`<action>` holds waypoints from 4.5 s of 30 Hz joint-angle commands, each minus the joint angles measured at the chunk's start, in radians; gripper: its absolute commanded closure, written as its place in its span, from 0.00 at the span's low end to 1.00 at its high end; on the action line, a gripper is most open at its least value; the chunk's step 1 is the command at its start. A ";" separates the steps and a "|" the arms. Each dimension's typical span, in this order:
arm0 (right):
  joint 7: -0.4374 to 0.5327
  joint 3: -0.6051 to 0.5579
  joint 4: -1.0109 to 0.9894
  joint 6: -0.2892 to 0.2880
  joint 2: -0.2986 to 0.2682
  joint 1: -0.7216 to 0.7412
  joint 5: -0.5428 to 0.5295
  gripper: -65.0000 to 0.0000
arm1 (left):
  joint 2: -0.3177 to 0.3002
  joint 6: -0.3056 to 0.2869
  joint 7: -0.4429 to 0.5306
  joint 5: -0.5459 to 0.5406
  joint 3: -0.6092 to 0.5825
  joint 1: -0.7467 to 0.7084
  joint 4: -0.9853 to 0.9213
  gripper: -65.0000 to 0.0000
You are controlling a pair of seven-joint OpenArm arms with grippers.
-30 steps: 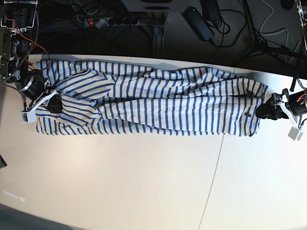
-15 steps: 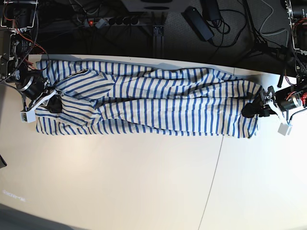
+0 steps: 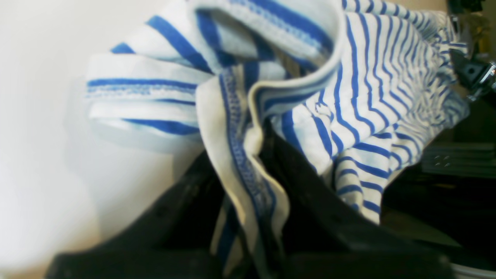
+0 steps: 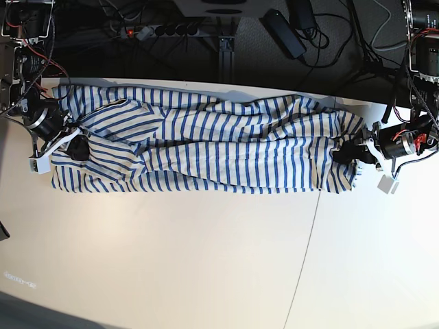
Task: Fold the T-shirt properly
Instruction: 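Regrasp the strip ends with both grippers, then hold the strip with the left gripper and fold the right gripper's end toward it, then release the folded end with the right gripper and regrasp the bundle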
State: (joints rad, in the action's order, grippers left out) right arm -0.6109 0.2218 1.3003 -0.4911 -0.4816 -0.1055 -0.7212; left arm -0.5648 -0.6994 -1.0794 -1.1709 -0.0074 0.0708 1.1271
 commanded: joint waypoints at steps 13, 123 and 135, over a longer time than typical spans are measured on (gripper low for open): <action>-0.044 -0.003 0.233 -0.063 -0.009 -0.003 0.014 0.99 | -0.017 0.001 0.014 0.106 0.009 0.142 0.003 1.00; -0.213 0.118 0.105 -0.063 0.049 -0.014 -0.234 0.42 | 0.461 0.064 0.179 0.607 -0.351 -0.045 0.602 1.00; -0.239 0.045 0.104 -0.064 0.163 -0.014 -0.266 0.42 | 0.467 0.063 0.181 0.608 -0.351 -0.035 0.602 1.00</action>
State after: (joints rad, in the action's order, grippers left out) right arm -0.8307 0.2684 1.3952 -0.4934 -0.3119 -0.1215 -1.0019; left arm -0.1020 -0.6468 -0.9192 -0.5468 -0.3599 0.0196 1.7126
